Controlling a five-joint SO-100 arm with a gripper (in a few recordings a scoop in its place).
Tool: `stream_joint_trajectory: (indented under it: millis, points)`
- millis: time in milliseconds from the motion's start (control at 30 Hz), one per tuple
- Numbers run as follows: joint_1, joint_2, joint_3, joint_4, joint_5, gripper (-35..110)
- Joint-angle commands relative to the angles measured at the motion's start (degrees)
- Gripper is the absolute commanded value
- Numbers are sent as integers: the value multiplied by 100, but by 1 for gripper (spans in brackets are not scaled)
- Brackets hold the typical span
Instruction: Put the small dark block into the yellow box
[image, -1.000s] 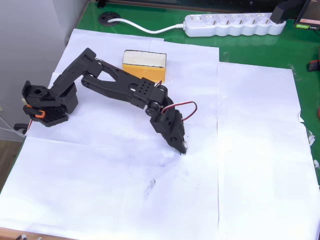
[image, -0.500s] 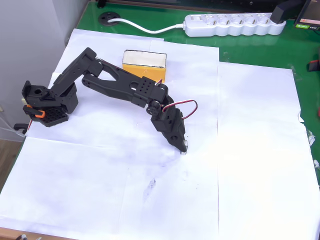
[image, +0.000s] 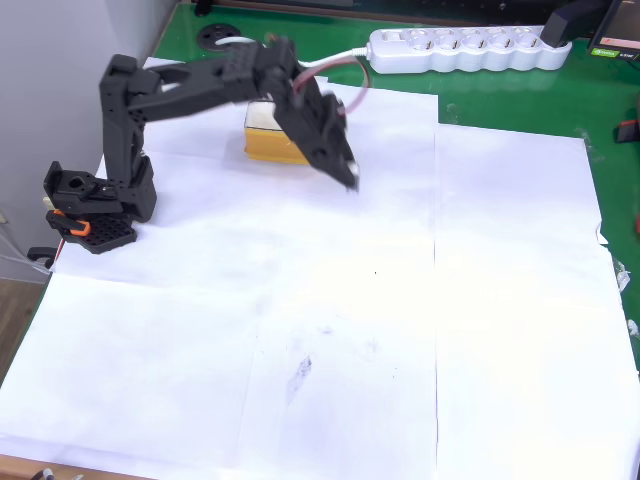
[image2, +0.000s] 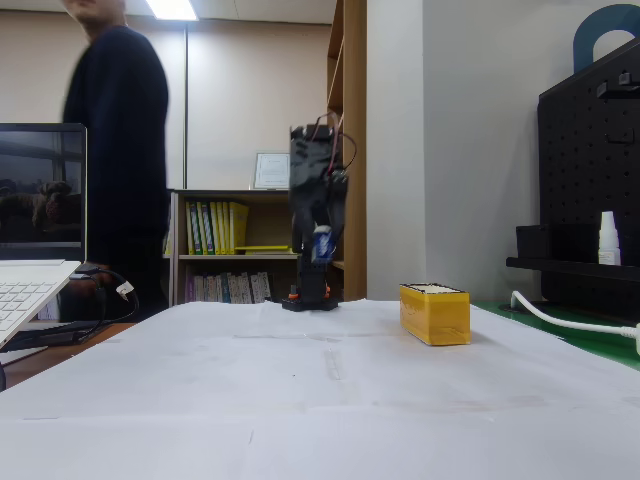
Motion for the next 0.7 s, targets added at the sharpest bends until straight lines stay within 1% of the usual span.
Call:
stream_joint_trajectory:
  millis: [0, 167, 300, 433, 533, 667]
  points:
    - [-492, -765, 343, 396, 185, 0]
    - [-1521, -1169, -44, 589, 853, 0]
    - [-2215, -1591, -571, 791, 1116, 0]
    - [-2742, -1978, -1063, 756, 1318, 0]
    - [-2918, -2101, -1362, 580, 1354, 0]
    - [-2953, -2109, -2083, -264, 1204, 0]
